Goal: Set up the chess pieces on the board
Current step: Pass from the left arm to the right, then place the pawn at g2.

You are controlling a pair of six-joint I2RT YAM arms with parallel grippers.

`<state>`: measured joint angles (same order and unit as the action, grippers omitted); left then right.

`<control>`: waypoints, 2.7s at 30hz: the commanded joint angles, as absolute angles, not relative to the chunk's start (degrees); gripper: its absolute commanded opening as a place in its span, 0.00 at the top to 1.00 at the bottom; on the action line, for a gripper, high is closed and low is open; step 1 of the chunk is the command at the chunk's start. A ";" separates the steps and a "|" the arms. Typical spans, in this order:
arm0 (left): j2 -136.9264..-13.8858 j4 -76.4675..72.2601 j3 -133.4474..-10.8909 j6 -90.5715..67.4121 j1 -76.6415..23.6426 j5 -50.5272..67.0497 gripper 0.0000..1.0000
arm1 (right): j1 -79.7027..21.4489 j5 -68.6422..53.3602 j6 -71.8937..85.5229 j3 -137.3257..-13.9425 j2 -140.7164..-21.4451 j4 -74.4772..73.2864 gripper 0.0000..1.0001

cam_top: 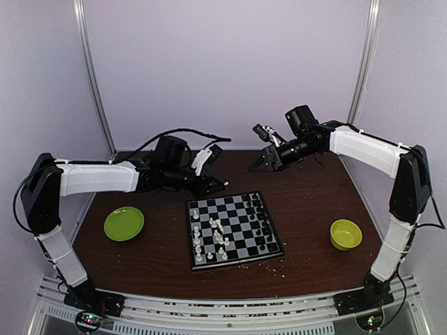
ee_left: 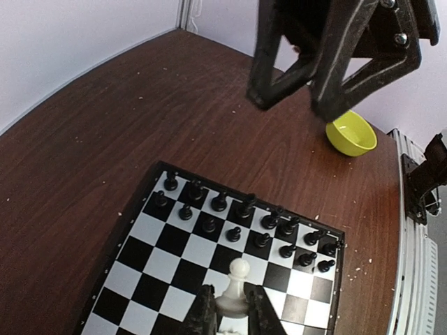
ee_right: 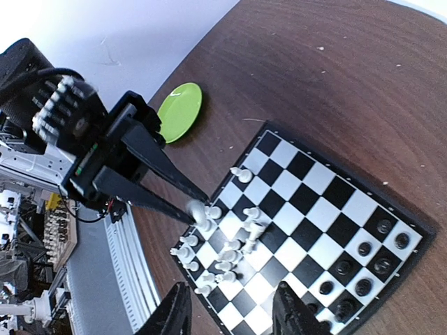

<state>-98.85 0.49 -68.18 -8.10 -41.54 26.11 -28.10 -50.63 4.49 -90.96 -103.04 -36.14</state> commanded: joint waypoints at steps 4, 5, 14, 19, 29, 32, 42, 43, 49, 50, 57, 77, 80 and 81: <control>-94.91 -7.52 -66.69 -8.64 -46.63 21.16 0.88 | -33.12 -55.50 9.71 -93.87 -107.03 -36.77 0.59; -94.95 -7.61 -66.75 -8.45 -46.95 21.11 0.88 | -33.40 -56.33 10.55 -93.68 -107.47 -36.30 0.59; -95.87 -7.29 -68.01 -7.39 -47.28 20.60 0.87 | -33.57 -61.29 17.44 -90.00 -108.13 -29.83 0.68; -96.42 -7.47 -68.43 -7.36 -47.37 20.35 0.87 | -33.66 -63.54 20.97 -87.55 -107.56 -25.33 0.77; -97.59 -5.79 -69.03 -6.67 -47.81 15.66 0.78 | -33.91 -64.40 24.44 -85.16 -106.69 -20.31 1.00; -97.45 -5.36 -68.05 -5.82 -47.81 13.94 0.68 | -33.89 -62.01 21.17 -86.31 -106.59 -22.82 1.00; -82.83 -0.19 -56.86 -1.61 -46.92 6.85 0.57 | -36.76 -40.56 -2.85 -92.92 -108.33 -41.87 1.00; -81.50 0.58 -56.18 -2.04 -46.42 5.73 0.56 | -37.69 -37.77 -4.89 -92.98 -108.41 -42.50 1.00; -77.39 2.92 -53.50 -7.66 -43.55 0.07 0.56 | -43.72 -23.00 -12.89 -91.50 -109.96 -43.61 1.00; -77.16 2.65 -53.06 -8.45 -43.16 -0.21 0.56 | -44.37 -21.56 -13.44 -91.19 -110.34 -43.67 1.00; -77.26 0.88 -51.81 -10.32 -42.98 -0.56 0.56 | -47.46 -16.81 -15.73 -91.09 -114.05 -44.45 1.00; -77.98 1.24 -51.24 -11.25 -42.98 0.01 0.56 | -51.38 -14.14 -16.88 -95.01 -119.18 -45.74 1.00; -77.13 1.15 -50.86 -11.34 -42.99 -1.14 0.56 | -52.64 -14.02 -17.23 -98.66 -120.13 -47.46 1.00; -76.71 1.10 -50.62 -11.50 -42.98 -1.83 0.56 | -53.19 -13.98 -17.33 -99.92 -120.49 -47.99 1.00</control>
